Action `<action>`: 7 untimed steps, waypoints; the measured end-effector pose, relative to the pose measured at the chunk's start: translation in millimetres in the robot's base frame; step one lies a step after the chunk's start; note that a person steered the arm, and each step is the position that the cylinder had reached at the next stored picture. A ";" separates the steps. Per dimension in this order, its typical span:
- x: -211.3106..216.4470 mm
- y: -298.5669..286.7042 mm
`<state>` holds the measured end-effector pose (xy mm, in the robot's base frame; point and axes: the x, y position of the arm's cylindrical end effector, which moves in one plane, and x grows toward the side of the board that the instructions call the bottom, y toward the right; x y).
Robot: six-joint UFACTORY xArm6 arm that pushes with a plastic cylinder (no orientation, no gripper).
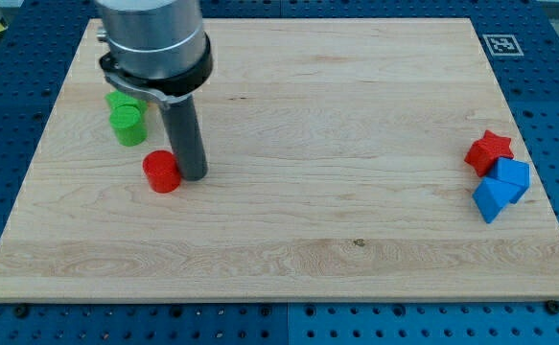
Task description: Push the red circle into the bottom side of the green circle
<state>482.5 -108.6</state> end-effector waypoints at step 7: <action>-3.3 -46.1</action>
<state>479.2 -154.7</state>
